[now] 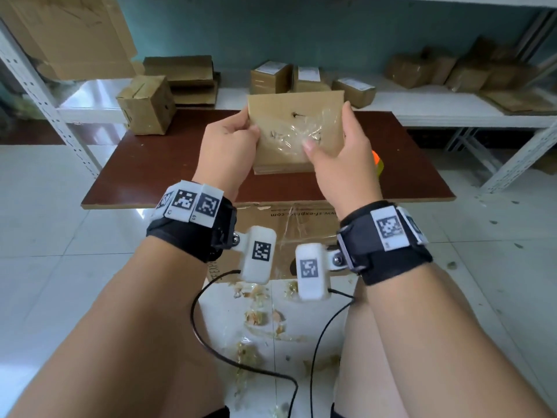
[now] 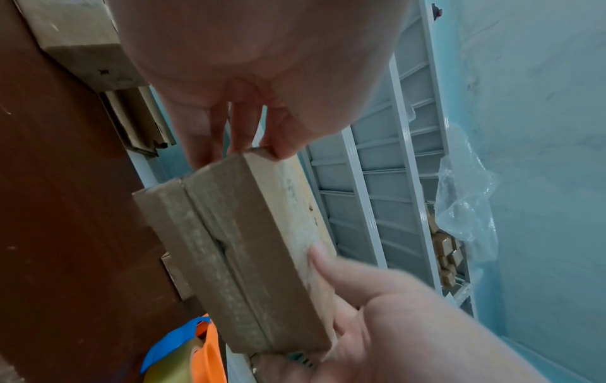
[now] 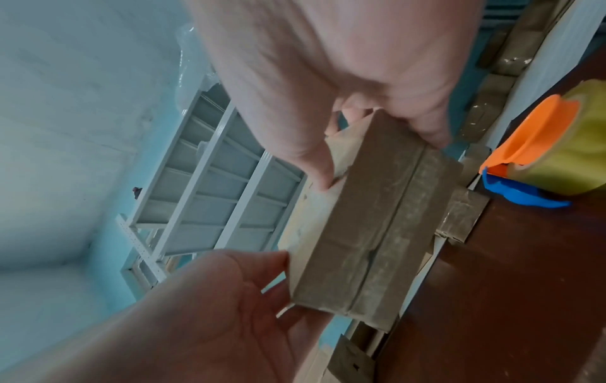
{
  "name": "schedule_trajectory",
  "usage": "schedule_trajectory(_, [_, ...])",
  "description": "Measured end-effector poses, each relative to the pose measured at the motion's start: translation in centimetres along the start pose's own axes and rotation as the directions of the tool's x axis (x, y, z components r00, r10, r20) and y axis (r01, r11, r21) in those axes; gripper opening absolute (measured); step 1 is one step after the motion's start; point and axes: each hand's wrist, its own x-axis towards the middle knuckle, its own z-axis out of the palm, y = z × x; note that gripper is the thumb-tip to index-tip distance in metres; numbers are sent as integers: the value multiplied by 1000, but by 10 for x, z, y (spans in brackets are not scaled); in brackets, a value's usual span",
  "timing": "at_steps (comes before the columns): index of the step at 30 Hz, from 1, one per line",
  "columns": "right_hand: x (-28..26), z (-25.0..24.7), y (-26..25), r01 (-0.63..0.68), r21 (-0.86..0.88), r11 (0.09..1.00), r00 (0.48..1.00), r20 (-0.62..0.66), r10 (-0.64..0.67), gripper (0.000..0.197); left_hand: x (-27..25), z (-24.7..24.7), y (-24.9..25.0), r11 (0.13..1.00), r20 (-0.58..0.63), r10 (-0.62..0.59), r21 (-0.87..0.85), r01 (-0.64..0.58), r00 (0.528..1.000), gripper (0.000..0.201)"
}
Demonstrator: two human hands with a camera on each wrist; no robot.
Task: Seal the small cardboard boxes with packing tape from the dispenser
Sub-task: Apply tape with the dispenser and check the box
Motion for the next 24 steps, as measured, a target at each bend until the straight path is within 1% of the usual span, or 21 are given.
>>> schedule_trajectory(1, [-2, 4, 2, -14, 3, 1000, 1000, -15, 14, 103, -6, 1, 0, 1000, 17, 0, -2, 0, 1000, 39])
schedule_trajectory(3, [-2, 11, 0, -11, -16, 1000, 999, -46, 10, 119, -18, 3, -6, 1000, 24, 23, -5, -23, 999, 29])
schedule_trajectory(4, [-1, 14, -1, 8, -47, 999, 999, -47, -10, 123, -23, 3, -10, 999, 7, 44, 3, -44, 999, 25])
schedule_trajectory(6, [2, 15, -3, 32, -73, 997, 999, -12, -33, 123, -30, 3, -18, 995, -57, 99, 28, -98, 993, 27])
schedule_trajectory(7, [4, 14, -2, 41, -58, 998, 999, 6, -40, 121, -31, 3, -20, 992, -88, 125, 34, -122, 988, 27])
schedule_trajectory(9, [7, 8, -1, 68, -43, 997, 997, 41, -66, 110, -30, 2, -21, 988, -126, 156, 30, -153, 980, 27])
schedule_trajectory(11, [7, 5, 0, 85, -52, 995, 994, 66, -81, 95, -28, 3, -22, 994, -172, 113, 24, -111, 979, 34])
schedule_trajectory(13, [7, 6, -1, 82, -46, 996, 994, 72, -78, 82, -23, 3, -30, 996, -265, 60, 75, -42, 962, 47])
schedule_trajectory(14, [5, 8, -2, 80, -41, 996, 995, 64, -78, 79, -21, 4, -34, 995, -302, 40, 100, -10, 952, 50])
schedule_trajectory(15, [4, 10, -3, 67, -43, 997, 997, 49, -65, 80, -21, 5, -37, 994, -313, 24, 107, 10, 949, 49])
schedule_trajectory(17, [1, 15, -2, 34, -63, 997, 999, -3, -34, 94, -21, 8, -41, 997, -259, 12, 80, 10, 966, 41])
schedule_trajectory(19, [-2, 16, 0, 29, -121, 992, 997, -65, -37, 104, -21, 8, -42, 995, -177, 75, 79, -62, 981, 27])
schedule_trajectory(21, [-1, 16, 2, 44, -146, 988, 994, -92, -58, 102, -18, 5, -41, 984, -143, 144, 124, -127, 979, 21])
schedule_trajectory(22, [1, 15, 2, 51, -116, 992, 994, -93, -61, 99, -16, 3, -41, 982, -151, 155, 132, -135, 976, 19])
schedule_trajectory(24, [7, 11, 2, 63, -30, 998, 994, -82, -66, 87, -15, 1, -39, 985, -173, 155, 104, -139, 973, 26])
